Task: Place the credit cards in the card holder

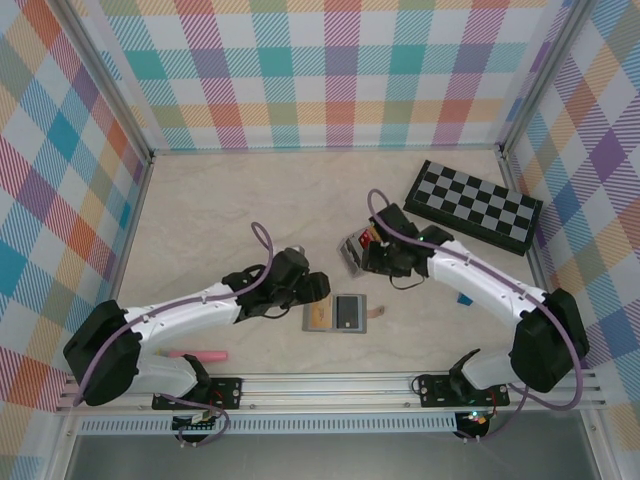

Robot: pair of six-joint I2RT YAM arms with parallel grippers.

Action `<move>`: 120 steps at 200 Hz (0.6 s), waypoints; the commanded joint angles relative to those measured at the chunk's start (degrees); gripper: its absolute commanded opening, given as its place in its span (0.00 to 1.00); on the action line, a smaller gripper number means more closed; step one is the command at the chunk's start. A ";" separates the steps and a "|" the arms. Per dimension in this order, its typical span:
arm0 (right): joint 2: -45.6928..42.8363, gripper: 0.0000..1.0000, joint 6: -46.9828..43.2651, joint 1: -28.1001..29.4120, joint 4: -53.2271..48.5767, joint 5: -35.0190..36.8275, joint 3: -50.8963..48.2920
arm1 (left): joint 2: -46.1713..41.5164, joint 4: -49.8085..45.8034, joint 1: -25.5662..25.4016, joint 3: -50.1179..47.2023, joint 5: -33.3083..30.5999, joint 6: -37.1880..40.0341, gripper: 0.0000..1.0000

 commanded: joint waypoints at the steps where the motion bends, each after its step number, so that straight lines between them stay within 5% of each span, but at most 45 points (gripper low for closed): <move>1: 3.48 0.40 -8.35 -3.01 -3.93 2.43 4.21 | 1.22 1.10 3.23 0.22 4.21 -2.36 0.71; 59: 16.42 0.40 -16.85 -1.82 -4.98 -1.26 15.91 | 6.48 3.55 7.50 3.03 8.19 -5.85 0.75; 120: 27.22 0.42 -22.02 3.04 -9.39 10.59 24.45 | 6.73 3.75 8.46 2.76 7.67 -7.67 0.85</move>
